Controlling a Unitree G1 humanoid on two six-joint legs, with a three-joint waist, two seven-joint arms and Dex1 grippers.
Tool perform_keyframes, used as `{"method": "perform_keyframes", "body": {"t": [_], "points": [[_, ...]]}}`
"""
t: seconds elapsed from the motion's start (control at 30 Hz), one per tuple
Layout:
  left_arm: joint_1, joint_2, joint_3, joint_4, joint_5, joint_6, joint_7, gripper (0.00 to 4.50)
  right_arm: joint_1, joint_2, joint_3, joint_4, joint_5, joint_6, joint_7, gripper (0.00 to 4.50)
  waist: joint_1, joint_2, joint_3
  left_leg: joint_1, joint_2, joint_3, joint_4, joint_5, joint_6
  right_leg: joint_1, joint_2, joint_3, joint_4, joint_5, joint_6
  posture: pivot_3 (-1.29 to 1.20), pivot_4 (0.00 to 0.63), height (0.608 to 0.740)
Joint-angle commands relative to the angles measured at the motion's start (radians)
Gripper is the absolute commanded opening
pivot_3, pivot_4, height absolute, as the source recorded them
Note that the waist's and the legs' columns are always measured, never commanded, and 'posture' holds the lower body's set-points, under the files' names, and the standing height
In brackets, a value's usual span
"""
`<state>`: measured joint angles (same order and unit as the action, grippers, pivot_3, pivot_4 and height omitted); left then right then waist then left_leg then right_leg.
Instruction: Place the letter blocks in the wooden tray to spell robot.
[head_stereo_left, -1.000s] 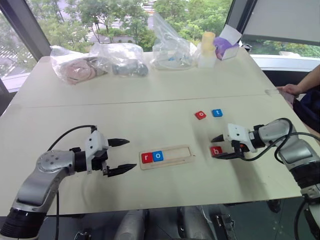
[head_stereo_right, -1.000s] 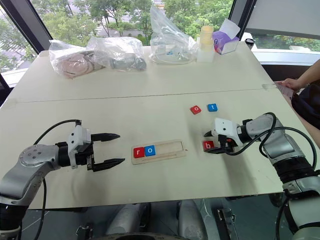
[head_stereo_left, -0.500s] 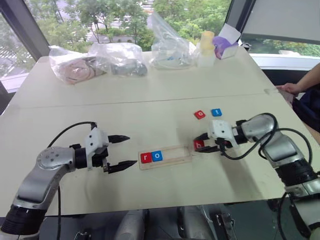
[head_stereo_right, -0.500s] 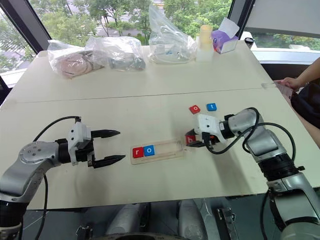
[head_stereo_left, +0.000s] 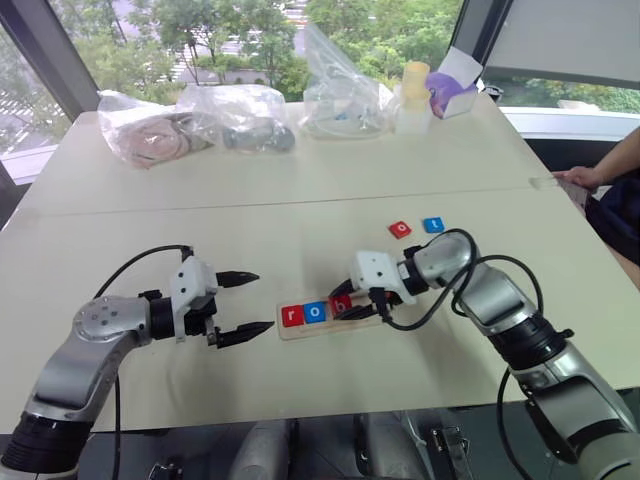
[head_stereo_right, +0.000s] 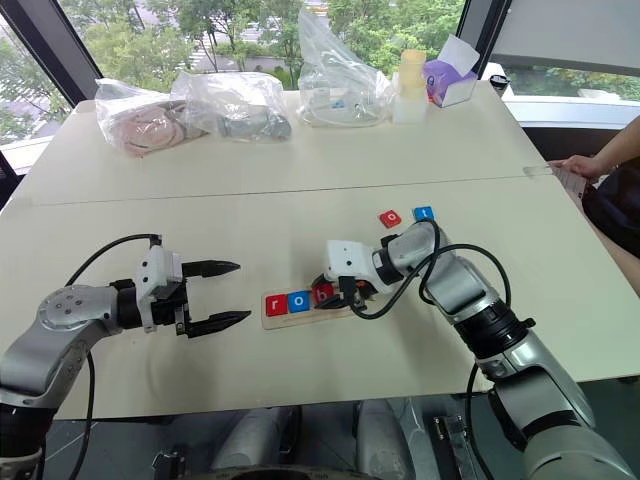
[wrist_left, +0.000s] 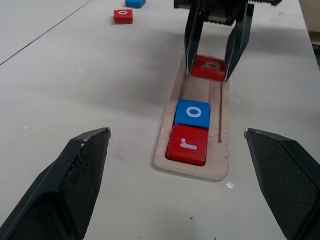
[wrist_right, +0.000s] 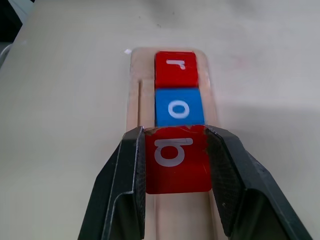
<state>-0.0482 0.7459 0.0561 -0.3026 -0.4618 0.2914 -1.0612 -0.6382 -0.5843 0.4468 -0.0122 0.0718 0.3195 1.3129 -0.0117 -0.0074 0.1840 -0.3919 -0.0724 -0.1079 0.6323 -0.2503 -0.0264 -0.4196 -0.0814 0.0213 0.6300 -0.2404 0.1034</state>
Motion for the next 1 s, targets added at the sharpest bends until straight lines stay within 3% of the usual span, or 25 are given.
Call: {"method": "perform_keyframes", "body": {"t": [0.03, 0.67, 0.87, 0.9, 1.0], "points": [[0.005, 0.009, 0.029, -0.038, -0.008, -0.010, 0.008, 4.50, -0.021, 0.016, 0.001, -0.006, -0.007, 0.006, -0.011, 1.15, 0.000, 0.000, 0.000, 0.000, 0.000, 0.000, 0.000, 0.000, 0.000, 0.000, 0.000, 0.000, 0.000, 0.000, 0.000, 0.00, 0.150, 0.740], [0.012, 0.009, 0.028, -0.044, -0.011, -0.009, 0.015, 4.50, -0.011, 0.042, 0.014, 0.008, -0.022, 0.025, -0.034, 1.15, -0.002, 0.000, 0.000, 0.000, 0.000, 0.000, 0.000, 0.000, 0.000, 0.000, 0.001, 0.000, 0.000, 0.000, 0.000, 0.00, 0.150, 0.740], [0.009, 0.007, 0.028, -0.038, -0.009, -0.008, 0.019, 4.50, -0.019, 0.060, 0.014, 0.017, -0.022, 0.034, -0.038, 4.18, -0.002, 0.000, 0.000, 0.000, 0.000, 0.000, 0.000, 0.000, 0.000, 0.000, 0.001, 0.000, 0.001, 0.000, 0.000, 0.00, 0.150, 0.740], [0.009, 0.006, 0.028, -0.038, -0.009, -0.008, 0.021, 4.50, -0.020, 0.064, 0.012, 0.018, -0.021, 0.037, -0.039, 4.42, -0.002, 0.000, 0.000, 0.000, 0.000, 0.000, 0.000, 0.000, 0.000, 0.000, 0.001, 0.000, 0.000, 0.000, 0.000, 0.00, 0.150, 0.740], [0.010, 0.005, 0.028, -0.039, -0.009, -0.007, 0.024, 4.50, -0.024, 0.068, 0.001, 0.011, -0.015, 0.045, -0.044, 4.42, -0.002, 0.000, 0.000, 0.000, 0.000, 0.000, 0.000, 0.000, 0.000, -0.001, 0.001, 0.000, 0.001, 0.000, 0.000, 0.00, 0.150, 0.740]]}}
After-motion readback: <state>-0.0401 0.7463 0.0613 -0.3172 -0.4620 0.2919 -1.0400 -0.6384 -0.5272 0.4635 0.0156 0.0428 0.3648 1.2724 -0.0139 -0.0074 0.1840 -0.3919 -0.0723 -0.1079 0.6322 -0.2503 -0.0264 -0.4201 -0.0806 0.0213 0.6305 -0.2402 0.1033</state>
